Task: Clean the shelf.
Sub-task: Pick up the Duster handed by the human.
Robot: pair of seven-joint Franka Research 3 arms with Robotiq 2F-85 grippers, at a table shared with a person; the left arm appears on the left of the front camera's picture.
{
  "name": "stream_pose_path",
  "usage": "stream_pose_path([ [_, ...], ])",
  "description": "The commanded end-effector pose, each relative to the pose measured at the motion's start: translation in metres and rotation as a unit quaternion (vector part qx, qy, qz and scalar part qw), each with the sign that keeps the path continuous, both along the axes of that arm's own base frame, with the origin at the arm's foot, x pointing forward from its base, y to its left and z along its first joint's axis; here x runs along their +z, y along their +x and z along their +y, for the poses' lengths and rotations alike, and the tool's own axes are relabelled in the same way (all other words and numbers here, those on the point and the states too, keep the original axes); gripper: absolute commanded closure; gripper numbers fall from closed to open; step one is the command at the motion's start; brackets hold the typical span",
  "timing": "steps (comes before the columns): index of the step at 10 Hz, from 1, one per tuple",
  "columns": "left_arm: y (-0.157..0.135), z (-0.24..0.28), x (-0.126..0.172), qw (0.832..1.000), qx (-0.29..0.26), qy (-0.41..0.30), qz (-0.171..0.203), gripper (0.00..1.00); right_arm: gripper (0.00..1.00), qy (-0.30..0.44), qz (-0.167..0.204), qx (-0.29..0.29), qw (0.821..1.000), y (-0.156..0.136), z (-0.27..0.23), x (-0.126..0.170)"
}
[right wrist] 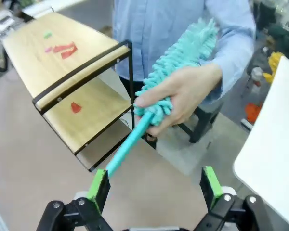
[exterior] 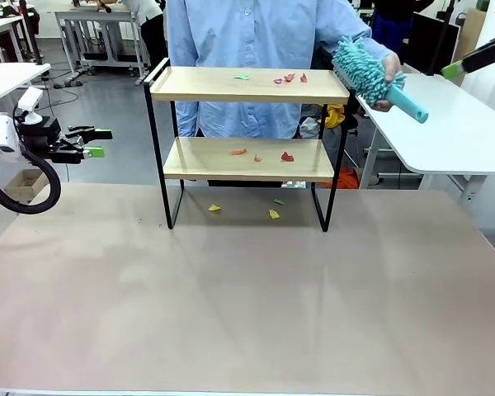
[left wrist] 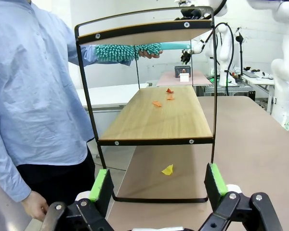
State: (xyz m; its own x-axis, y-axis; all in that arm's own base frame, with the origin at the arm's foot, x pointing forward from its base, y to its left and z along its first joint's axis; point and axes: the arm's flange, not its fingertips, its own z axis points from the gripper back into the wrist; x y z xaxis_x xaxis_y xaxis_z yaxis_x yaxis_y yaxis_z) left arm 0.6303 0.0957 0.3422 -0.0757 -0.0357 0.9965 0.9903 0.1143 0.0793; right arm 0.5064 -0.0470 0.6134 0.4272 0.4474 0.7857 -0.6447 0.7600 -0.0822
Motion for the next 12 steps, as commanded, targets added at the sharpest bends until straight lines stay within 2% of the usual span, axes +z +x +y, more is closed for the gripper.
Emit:
stream_pose_path([
  [1, 0.0, -0.001, 0.003, 1.0, 0.0, 0.004, -0.002, 0.0, 0.0, -0.018, 0.002, -0.034, 0.999, -0.007, 0.025, -0.007],
  [2, 0.0, -0.001, 0.003, 1.0, 0.0, 0.004, -0.002, 0.0, 0.0, 0.0, 0.0, 0.0, 1.0, 0.0, 0.0, 0.0],
  [6, 0.0, -0.001, 0.003, 1.0, 0.0, 0.004, -0.002, 0.0, 0.0, 0.0, 0.0, 0.0, 1.0, 0.0, 0.0, 0.0],
  [7, 0.0, -0.001, 0.003, 1.0, 0.0, 0.004, -0.002, 0.0, 0.0, 0.005, 0.003, -0.014, 1.0, -0.004, 0.0, -0.003],
  [8, 0.0, -0.001, 0.003, 1.0, 0.0, 0.004, -0.002, 0.0, 0.0, -0.003, -0.008, -0.039, 0.999, -0.009, 0.015, 0.001],
  [11, 0.0, -0.001, 0.003, 1.0, 0.0, 0.004, -0.002, 0.0, 0.0, -0.012, 0.03, -0.104, 0.994, 0.0, 0.05, -0.004],
  [12, 0.0, -0.001, 0.003, 1.0, 0.0, 0.004, -0.002, 0.0, 0.0, -0.006, 0.047, -0.105, 0.993, 0.003, 0.06, -0.012],
])
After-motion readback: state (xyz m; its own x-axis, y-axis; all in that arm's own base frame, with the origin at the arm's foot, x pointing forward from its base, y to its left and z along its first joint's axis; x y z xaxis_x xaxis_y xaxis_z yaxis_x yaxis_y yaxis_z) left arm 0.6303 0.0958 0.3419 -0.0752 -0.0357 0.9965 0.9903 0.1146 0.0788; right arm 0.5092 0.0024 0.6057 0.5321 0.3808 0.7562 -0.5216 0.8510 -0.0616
